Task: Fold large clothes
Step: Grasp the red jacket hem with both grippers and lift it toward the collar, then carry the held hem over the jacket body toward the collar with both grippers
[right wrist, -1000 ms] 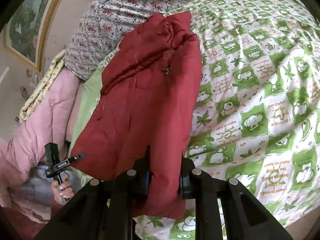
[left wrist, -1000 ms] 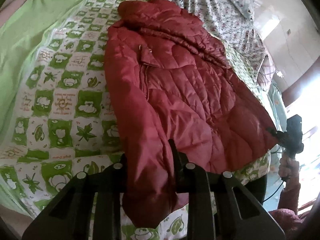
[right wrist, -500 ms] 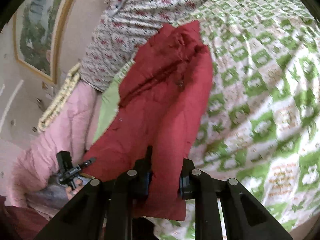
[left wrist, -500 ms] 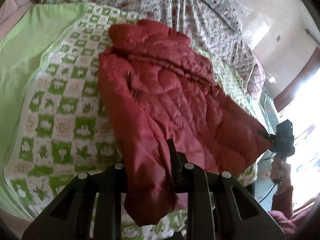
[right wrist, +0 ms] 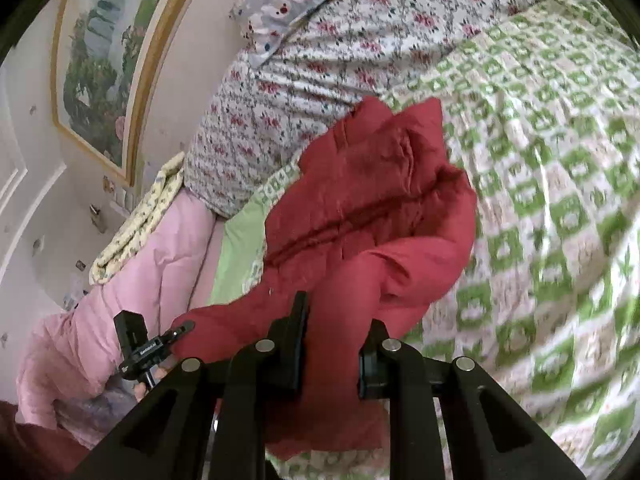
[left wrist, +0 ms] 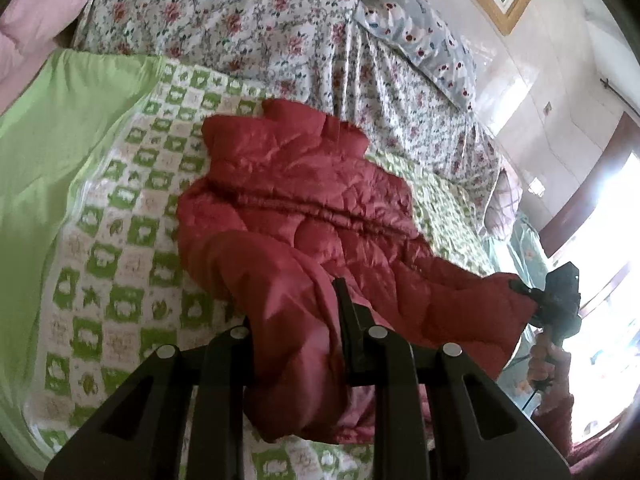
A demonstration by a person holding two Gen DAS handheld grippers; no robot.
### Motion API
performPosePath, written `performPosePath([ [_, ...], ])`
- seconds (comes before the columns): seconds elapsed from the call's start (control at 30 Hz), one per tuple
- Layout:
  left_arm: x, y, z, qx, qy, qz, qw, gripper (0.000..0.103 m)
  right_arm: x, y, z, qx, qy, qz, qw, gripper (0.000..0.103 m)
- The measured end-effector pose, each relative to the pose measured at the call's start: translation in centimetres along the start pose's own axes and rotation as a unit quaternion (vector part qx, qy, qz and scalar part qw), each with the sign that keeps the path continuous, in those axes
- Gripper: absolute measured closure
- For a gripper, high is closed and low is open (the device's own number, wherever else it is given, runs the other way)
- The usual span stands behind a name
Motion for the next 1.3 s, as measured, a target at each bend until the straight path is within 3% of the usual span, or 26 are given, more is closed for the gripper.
performPosePath([
  [0.37,1.9,5.8,1.5,-0.027,-0.001,-0.016,0.9995,0.083,1.3,6.2,1.8,-0.045,0.007,0.013,0.999,0.085],
  [0.73,4.4,11.8,5.5,-0.036,0.025,-0.05,0.9978,0.083,2.3,11.9,4.8,-0.069,-0.006,0.015,0.998,0.085],
  [1.3,9.2,16.9,13.9,-0.004,0.048,-0.077,0.9959,0.082,0.1,19.9,12.3,-0.082,-0.027,0.053,0.995,0.084],
])
Point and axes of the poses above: each gripper's, at about its wrist camera, not at the fingertips, and z roughly the way its jaws point, x to its left, y to its top, the point moved 8 cm from there along z, roughly the way its jaws point, and after that the axes turned 15 degrees about z, right-handed, at the moved point
